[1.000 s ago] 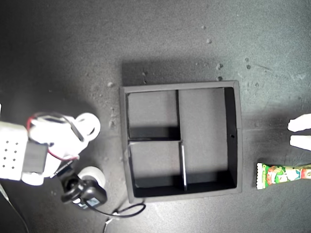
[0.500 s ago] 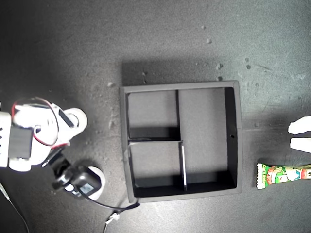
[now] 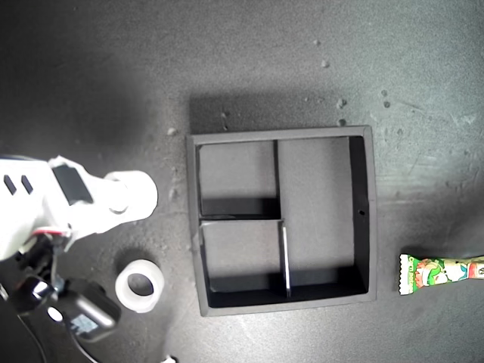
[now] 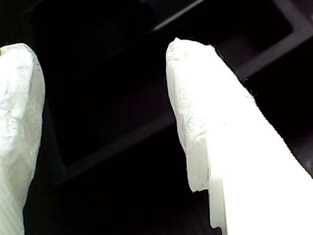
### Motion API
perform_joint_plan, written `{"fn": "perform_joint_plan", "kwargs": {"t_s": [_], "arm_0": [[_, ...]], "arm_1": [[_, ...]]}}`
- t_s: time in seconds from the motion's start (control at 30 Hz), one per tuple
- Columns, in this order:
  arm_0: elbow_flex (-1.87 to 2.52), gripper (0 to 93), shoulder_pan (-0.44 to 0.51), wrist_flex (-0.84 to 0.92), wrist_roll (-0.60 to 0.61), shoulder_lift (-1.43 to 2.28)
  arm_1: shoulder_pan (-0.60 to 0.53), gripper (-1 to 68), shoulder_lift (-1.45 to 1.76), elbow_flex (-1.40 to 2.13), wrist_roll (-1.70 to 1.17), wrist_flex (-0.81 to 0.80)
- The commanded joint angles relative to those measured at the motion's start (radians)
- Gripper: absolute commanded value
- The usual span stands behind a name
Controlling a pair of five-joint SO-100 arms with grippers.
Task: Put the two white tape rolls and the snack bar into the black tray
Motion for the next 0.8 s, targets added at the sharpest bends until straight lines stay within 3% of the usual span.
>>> {"fn": "perform_joint_plan", "kwargs": {"t_s": [0.0,0.17,0.33,0.5,0.6,0.77], "arm_0": [[-0.109,0.1,-0.02,0.025,0.015,0.005],[-0.296,0.1,-0.031,0.117,0.043,-0.173],[-0.689,0.1,-0.011,0.253,0.101,-0.512],[-1.086,0.1,0.021,0.376,0.129,-0.833],[-1.342,0.1,0.048,0.483,0.135,-1.022],[-2.106,0.1,0.083,0.79,0.141,-1.505]], "arm_1": [[0.146,15.7,0.009,-0.018,-0.218,0.009],[0.179,13.9,0.009,0.117,0.368,-0.031],[0.215,14.5,0.009,0.153,0.541,0.075],[0.255,18.1,0.009,0.077,0.454,0.155],[0.281,20.9,0.0,-0.017,0.198,0.13],[0.178,26.1,-0.006,-0.206,-0.253,0.101]]}}
